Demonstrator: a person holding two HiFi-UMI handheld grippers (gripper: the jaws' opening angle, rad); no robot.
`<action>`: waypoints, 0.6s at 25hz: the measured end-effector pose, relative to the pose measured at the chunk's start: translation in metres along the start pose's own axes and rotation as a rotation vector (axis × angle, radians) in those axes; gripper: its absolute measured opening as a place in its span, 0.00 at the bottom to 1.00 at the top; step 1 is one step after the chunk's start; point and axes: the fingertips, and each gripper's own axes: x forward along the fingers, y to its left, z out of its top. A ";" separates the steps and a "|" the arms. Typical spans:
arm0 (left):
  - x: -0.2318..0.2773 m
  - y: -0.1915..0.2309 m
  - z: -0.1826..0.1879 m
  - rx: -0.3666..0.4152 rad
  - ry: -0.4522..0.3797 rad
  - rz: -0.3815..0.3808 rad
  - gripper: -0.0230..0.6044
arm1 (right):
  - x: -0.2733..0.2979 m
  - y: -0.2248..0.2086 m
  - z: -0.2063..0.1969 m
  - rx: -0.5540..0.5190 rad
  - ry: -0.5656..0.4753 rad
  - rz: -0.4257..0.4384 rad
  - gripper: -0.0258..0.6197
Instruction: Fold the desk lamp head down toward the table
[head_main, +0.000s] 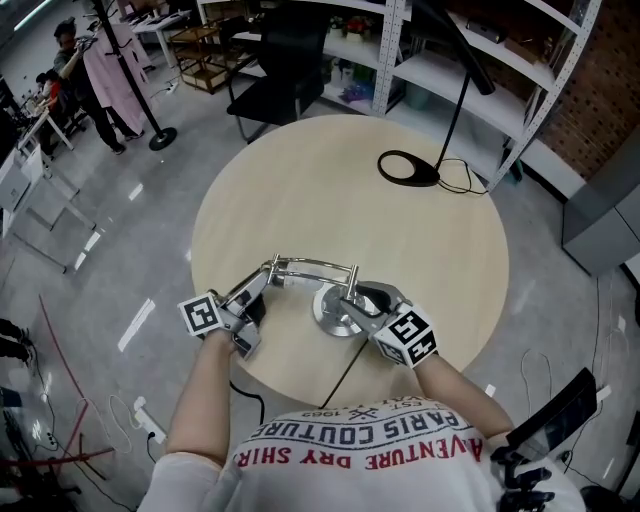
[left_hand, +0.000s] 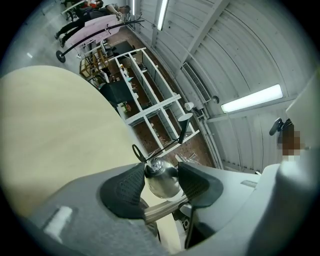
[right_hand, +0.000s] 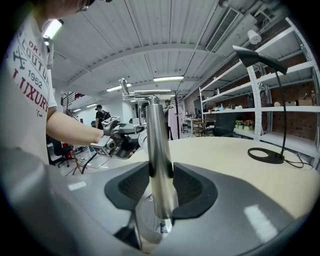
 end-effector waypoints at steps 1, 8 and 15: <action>0.000 0.000 0.001 -0.011 -0.007 -0.007 0.36 | 0.001 0.000 0.002 0.001 0.002 -0.002 0.27; 0.008 0.010 -0.015 -0.060 -0.020 -0.015 0.35 | -0.002 -0.006 -0.007 0.001 0.001 -0.002 0.27; 0.010 0.017 -0.024 -0.069 0.005 0.003 0.34 | -0.001 -0.005 -0.006 0.003 0.007 0.003 0.27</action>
